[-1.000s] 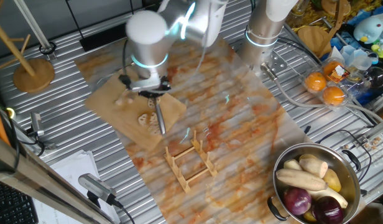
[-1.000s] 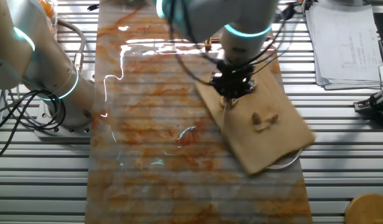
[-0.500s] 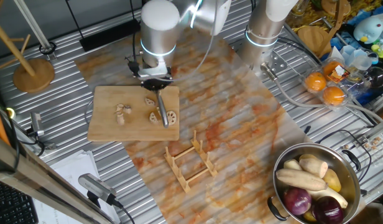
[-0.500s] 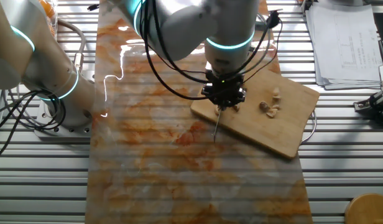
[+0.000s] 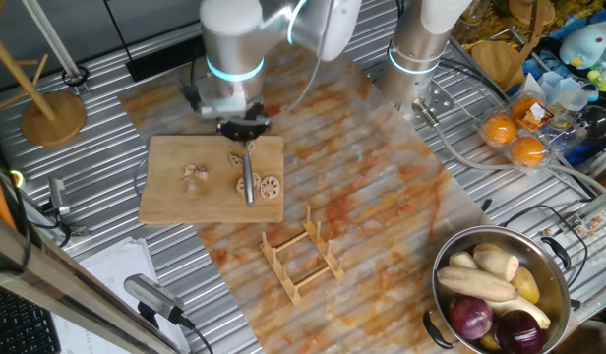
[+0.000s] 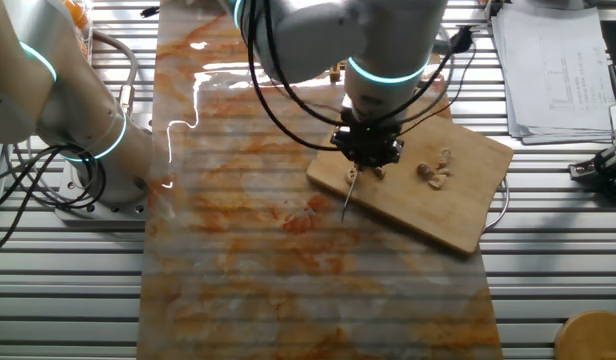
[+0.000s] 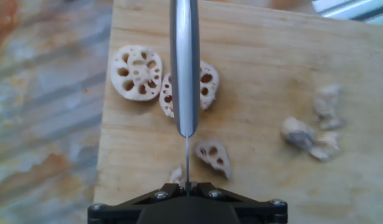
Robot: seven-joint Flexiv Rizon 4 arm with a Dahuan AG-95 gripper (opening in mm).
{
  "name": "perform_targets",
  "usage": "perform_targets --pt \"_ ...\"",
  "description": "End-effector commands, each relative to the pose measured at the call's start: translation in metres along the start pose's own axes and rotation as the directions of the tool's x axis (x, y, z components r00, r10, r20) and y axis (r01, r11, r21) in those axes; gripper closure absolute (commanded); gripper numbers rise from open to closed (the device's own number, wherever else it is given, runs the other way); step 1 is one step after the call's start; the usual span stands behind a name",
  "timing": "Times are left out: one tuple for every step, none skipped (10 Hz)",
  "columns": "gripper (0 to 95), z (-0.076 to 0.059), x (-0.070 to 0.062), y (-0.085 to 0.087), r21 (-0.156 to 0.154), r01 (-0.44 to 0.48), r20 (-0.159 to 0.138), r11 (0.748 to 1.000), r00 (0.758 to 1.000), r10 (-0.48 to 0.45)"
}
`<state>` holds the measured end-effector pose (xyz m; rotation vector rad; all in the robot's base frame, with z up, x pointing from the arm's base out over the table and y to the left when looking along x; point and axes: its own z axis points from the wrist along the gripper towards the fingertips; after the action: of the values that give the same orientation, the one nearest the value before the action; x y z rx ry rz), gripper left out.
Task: Slice the lotus root
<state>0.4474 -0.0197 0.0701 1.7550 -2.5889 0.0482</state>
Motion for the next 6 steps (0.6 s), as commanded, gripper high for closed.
perform_targets --pt "95.0 -0.005 -0.001 0.001 -0.004 -0.016 0.019 1.000 1.000 0.016" --pt "95.0 -0.010 0.000 0.005 -0.002 -0.030 0.015 1.000 0.999 0.030" --pt "95.0 -0.015 -0.001 0.007 0.001 -0.050 0.011 0.999 0.999 0.050" --pt "95.0 -0.019 -0.003 0.009 -0.001 -0.081 0.013 0.997 0.997 0.081" --pt "95.0 -0.021 -0.005 0.010 -0.005 -0.103 0.020 0.995 0.994 0.103" --pt "95.0 -0.027 -0.007 0.014 -0.014 -0.145 0.035 0.989 0.989 0.145"
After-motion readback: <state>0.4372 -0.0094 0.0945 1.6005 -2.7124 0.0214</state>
